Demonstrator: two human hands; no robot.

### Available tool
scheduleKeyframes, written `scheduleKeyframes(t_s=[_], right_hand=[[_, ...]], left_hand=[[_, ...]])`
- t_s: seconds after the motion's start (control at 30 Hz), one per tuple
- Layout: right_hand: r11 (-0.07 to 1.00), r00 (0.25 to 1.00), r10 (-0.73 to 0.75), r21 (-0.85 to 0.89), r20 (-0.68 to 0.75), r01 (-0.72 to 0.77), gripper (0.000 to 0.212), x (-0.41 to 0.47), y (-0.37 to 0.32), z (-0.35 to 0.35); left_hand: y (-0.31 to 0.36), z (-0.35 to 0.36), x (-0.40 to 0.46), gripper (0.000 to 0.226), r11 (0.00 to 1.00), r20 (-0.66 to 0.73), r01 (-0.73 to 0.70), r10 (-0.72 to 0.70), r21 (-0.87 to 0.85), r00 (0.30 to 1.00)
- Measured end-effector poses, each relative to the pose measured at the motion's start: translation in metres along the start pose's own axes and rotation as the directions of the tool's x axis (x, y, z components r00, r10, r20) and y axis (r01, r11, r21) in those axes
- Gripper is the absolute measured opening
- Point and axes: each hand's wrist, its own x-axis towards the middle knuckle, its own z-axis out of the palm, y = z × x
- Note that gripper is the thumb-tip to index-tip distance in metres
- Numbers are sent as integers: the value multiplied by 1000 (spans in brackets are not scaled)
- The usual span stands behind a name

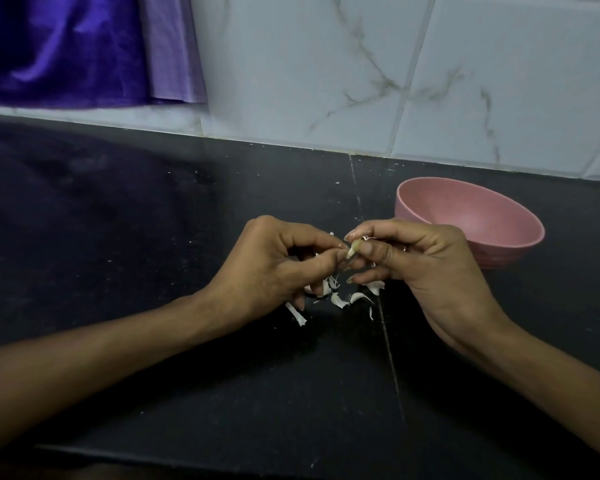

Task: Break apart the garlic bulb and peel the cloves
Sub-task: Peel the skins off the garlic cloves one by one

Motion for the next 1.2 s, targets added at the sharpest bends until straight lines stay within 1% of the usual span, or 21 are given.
scheduleKeyframes(t_s=[0.13, 0.23, 0.33, 0.4, 0.47, 0.57, 0.63, 0.7, 0.77, 0.83, 0.9, 1.0, 1.1, 1.2], right_hand=[[1000, 1000, 2, 20, 6, -2, 15, 0, 0, 1], [997, 998, 48, 62, 49, -51, 15, 0, -1, -1], [993, 992, 96, 68, 79, -101, 17, 0, -3, -3], [992, 990, 110, 47, 90, -115, 20, 0, -4, -3], [992, 988, 118, 33, 100, -122, 22, -1, -5, -2], [994, 990, 110, 17, 87, -112, 21, -1, -4, 0], [994, 992, 109, 11, 67, -110, 18, -1, -4, 0], [993, 991, 121, 5, 61, -122, 17, 0, -3, -1], [991, 989, 133, 0, 67, -133, 18, 0, -4, -1], [989, 987, 144, 12, 68, -145, 19, 0, -3, 0], [987, 986, 156, 32, 63, -159, 20, 0, -3, 0], [983, 983, 171, 55, 71, -175, 25, 0, -4, -2], [976, 978, 191, 89, 81, -198, 34, 0, -5, -3], [975, 977, 198, 85, 81, -205, 42, 1, -5, -3]], left_hand=[[5, 1, 1, 10, 996, -28, 64, -66, -61, 997], [8, 0, 2, 10, 985, 6, 125, -125, -119, 992], [8, 0, 3, 10, 982, 9, 133, -133, -134, 991], [4, -1, 2, 12, 995, -26, 82, -84, -65, 996], [2, -1, 1, 13, 997, -50, -16, 20, 75, 999], [0, -2, 1, 8, 957, -41, -145, 160, 253, 986], [0, -3, 1, 11, 933, -16, -184, 199, 310, 980], [0, -3, 1, 12, 922, 2, -200, 211, 333, 978], [0, -2, 1, 8, 929, -8, -183, 196, 320, 981], [0, -3, 1, 5, 956, -52, -128, 147, 262, 988], [0, -4, 3, 6, 977, -92, -72, 92, 203, 992], [0, -6, 5, 10, 987, -118, -41, 60, 157, 991], [0, -6, 5, 10, 989, -116, -19, 36, 144, 993], [-1, -6, 4, 18, 992, -91, -17, 28, 122, 995]])
